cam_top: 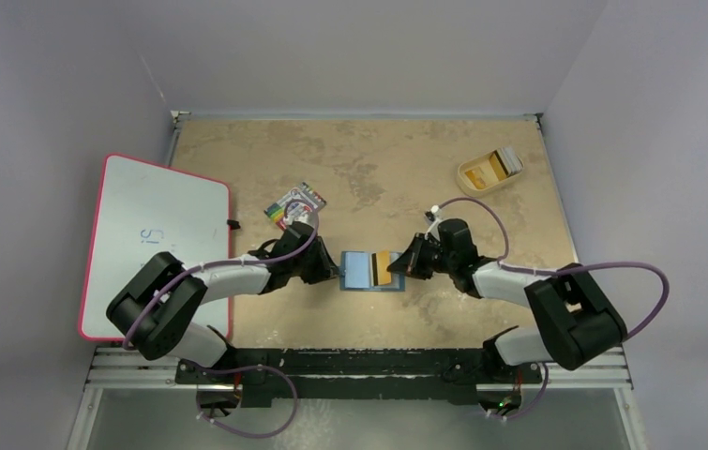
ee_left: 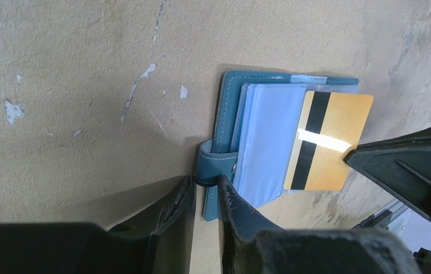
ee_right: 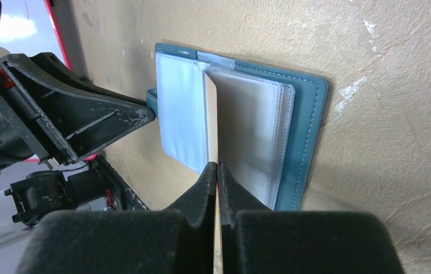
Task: Put the credit cards into the card holder
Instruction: Insert the credit card into the card holder.
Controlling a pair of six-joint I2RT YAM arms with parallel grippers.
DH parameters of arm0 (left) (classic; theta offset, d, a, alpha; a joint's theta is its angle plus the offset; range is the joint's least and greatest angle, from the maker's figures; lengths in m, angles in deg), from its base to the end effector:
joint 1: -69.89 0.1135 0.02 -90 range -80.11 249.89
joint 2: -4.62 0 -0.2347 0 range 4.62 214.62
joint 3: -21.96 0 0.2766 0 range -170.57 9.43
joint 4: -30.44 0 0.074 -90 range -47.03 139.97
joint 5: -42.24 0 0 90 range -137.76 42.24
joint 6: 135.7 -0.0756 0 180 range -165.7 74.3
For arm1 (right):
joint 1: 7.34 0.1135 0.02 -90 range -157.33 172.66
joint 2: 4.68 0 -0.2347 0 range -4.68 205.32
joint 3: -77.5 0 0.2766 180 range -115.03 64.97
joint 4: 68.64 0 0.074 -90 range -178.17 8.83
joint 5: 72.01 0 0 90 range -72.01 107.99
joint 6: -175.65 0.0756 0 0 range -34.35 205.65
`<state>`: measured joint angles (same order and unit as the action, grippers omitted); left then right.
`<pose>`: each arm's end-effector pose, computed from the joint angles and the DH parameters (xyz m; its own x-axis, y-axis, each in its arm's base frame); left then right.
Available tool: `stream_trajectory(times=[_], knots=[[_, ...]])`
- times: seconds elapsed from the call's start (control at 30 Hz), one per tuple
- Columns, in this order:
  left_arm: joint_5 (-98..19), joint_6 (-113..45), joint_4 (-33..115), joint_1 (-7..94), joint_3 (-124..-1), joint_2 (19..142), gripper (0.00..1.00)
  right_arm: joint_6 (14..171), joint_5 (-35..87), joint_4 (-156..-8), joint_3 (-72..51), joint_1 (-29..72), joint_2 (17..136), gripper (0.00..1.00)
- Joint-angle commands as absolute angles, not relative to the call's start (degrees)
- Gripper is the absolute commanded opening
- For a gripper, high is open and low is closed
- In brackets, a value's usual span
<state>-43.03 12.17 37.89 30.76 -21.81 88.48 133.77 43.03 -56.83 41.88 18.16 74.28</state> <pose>0.2345 -0.1988 0.0585 -0.8735 -0.3773 -0.3075 -0.1272 0.7867 -0.6040 0.2549 0.1570 0.0795 -0.8479 0.3429 -0.4042 -0.1263 0.6098 0.7824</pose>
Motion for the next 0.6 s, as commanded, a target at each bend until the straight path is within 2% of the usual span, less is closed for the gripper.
stream_trajectory(times=[0.0,0.57], knots=[[-43.10,12.57,38.51,30.01,-21.05,87.91,0.19,134.83,44.71,-52.75,42.85,18.51,75.53,0.00],[-43.28,12.88,37.92,29.26,-21.23,88.50,0.18,134.86,47.07,-49.83,42.60,18.61,80.45,0.00]])
